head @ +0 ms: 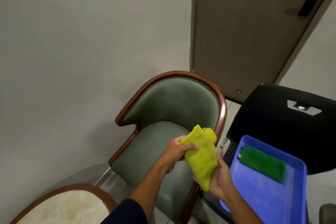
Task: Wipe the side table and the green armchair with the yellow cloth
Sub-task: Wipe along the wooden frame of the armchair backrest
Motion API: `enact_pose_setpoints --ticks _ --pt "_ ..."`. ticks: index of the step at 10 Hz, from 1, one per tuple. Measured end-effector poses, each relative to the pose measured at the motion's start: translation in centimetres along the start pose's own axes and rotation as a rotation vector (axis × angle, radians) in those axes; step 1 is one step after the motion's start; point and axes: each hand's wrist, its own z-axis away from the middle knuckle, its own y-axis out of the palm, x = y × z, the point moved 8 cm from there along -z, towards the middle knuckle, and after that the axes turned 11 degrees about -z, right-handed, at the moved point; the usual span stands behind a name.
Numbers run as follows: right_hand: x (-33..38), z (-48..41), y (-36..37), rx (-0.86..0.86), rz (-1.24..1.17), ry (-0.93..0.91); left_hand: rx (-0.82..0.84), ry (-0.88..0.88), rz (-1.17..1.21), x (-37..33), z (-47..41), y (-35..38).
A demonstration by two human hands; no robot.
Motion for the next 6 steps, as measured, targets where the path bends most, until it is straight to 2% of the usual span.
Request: enact_pose_setpoints --ticks 1,2,3,5,6 --pt "1.0 2.0 -3.0 0.093 -0.178 0.041 0.02 -0.031 0.03 0.7 -0.5 2.8" --pt "5.0 4.8 -11.3 -0.032 -0.12 -0.078 -0.024 -0.12 -0.092 4.3 -2.1 7.2" --pt "7.2 6.3 -18.2 -0.296 0.15 -0.096 -0.061 -0.182 -0.211 7.0 -3.4 10.5" --pt "12.9 7.3 -29.4 -0.703 0.512 -0.151 -0.039 -0.226 -0.415 11.8 -7.1 20.1" --pt "15.3 7.8 -31.2 -0.866 0.682 -0.114 -0.054 -0.111 -0.72 10.9 -7.4 20.7"
